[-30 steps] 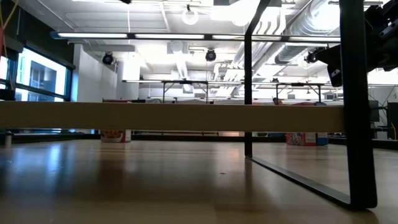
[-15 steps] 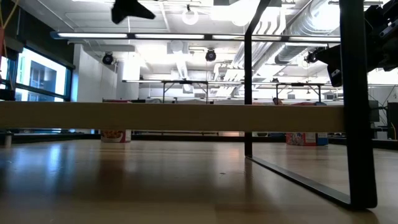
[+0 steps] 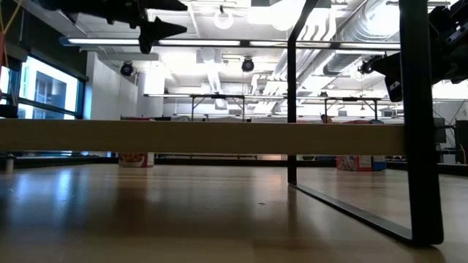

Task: Stack cereal on shelf
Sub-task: Put the red cereal box on the shelf

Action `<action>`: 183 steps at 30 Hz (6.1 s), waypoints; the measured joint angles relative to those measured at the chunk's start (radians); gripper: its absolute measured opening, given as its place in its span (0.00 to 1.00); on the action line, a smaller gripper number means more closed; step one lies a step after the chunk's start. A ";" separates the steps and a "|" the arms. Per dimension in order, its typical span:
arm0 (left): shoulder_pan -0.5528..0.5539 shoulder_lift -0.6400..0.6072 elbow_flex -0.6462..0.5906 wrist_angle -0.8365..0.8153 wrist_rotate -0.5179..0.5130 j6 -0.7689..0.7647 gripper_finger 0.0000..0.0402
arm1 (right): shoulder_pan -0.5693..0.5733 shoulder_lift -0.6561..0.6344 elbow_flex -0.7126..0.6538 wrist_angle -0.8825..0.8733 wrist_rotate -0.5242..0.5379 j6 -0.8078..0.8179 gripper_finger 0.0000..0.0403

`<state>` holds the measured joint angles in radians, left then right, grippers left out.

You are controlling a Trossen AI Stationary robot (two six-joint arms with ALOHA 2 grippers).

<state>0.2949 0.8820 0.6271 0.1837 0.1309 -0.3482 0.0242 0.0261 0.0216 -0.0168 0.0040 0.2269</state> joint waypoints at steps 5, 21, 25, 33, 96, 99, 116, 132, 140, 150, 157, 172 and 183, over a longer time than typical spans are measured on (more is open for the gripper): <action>0.036 -0.022 -0.026 0.078 0.006 -0.032 0.55 | 0.000 0.000 0.000 0.000 0.000 0.000 0.00; 0.039 -0.028 -0.026 0.077 -0.006 -0.117 0.55 | 0.000 0.000 -0.002 0.246 0.193 0.325 0.00; 0.039 -0.028 -0.026 0.075 -0.006 -0.145 0.55 | 0.000 -0.001 -0.002 0.439 0.457 0.482 0.00; 0.039 -0.028 -0.026 0.075 -0.006 -0.146 0.55 | 0.000 0.000 -0.001 0.537 0.686 0.417 0.00; 0.039 -0.030 -0.026 0.076 0.012 -0.085 0.55 | -0.666 1.462 1.062 -0.951 0.426 0.386 0.64; 0.039 -0.030 -0.026 0.076 0.010 -0.085 0.55 | -0.666 1.471 1.062 -0.951 0.438 0.387 0.64; 0.039 -0.030 -0.026 0.076 0.009 -0.086 0.55 | -0.665 1.472 1.064 -0.908 0.359 0.321 0.64; 0.038 -0.030 -0.026 0.076 0.003 -0.086 0.55 | -0.665 1.474 1.143 -0.886 0.266 0.186 0.64; 0.038 -0.030 -0.026 0.076 0.003 -0.086 0.55 | -0.665 1.474 1.143 -0.893 0.320 0.247 0.64; 0.039 -0.030 -0.026 0.076 0.003 -0.086 0.55 | -0.666 1.520 1.141 -0.880 0.297 0.297 0.64; 0.038 -0.030 -0.026 0.076 0.004 -0.086 0.55 | -0.666 1.571 1.141 -0.886 0.318 0.293 0.64; 0.038 -0.030 -0.026 0.076 0.004 -0.086 0.55 | -0.666 1.622 1.141 -0.891 0.299 0.263 0.52; 0.039 -0.030 -0.026 0.076 0.005 -0.086 0.55 | -0.660 1.506 1.141 -0.861 0.163 0.139 0.36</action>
<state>0.3335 0.8520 0.6014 0.2600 0.1355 -0.4343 -0.6353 1.5321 1.1622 -0.8782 0.1670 0.3657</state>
